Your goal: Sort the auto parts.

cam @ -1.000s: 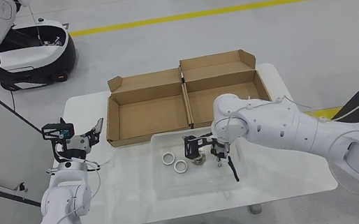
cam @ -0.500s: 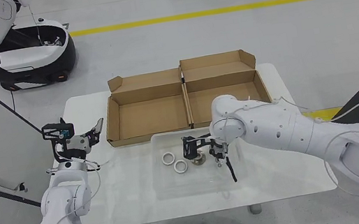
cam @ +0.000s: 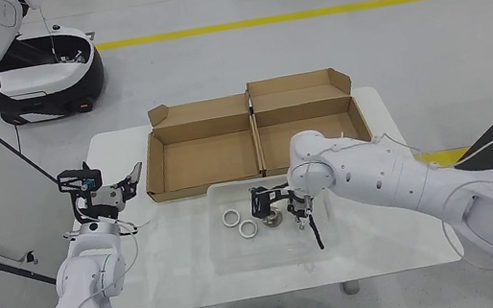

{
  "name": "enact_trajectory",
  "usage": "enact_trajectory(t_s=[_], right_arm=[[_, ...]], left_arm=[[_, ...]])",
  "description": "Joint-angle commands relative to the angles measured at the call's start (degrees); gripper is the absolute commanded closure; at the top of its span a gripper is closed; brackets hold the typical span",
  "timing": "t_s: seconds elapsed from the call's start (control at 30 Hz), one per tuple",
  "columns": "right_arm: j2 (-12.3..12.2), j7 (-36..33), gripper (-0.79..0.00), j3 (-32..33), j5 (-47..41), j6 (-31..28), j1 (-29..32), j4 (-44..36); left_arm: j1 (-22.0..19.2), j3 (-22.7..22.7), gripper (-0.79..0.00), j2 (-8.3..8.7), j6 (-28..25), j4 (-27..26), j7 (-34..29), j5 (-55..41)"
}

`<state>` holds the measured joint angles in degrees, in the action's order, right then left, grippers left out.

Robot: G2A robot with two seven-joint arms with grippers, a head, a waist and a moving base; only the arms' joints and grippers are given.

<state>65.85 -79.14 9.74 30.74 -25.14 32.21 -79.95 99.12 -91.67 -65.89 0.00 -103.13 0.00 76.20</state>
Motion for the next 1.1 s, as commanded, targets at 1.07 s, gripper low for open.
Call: enact_trajectory(t_s=[1.07], right_arm=[[0.7, 0.6, -0.169, 0.0, 0.0, -0.6, 0.4, 1.6]], left_arm=[[0.0, 0.0, -0.785, 0.0, 0.0, 0.0, 0.0, 0.0]])
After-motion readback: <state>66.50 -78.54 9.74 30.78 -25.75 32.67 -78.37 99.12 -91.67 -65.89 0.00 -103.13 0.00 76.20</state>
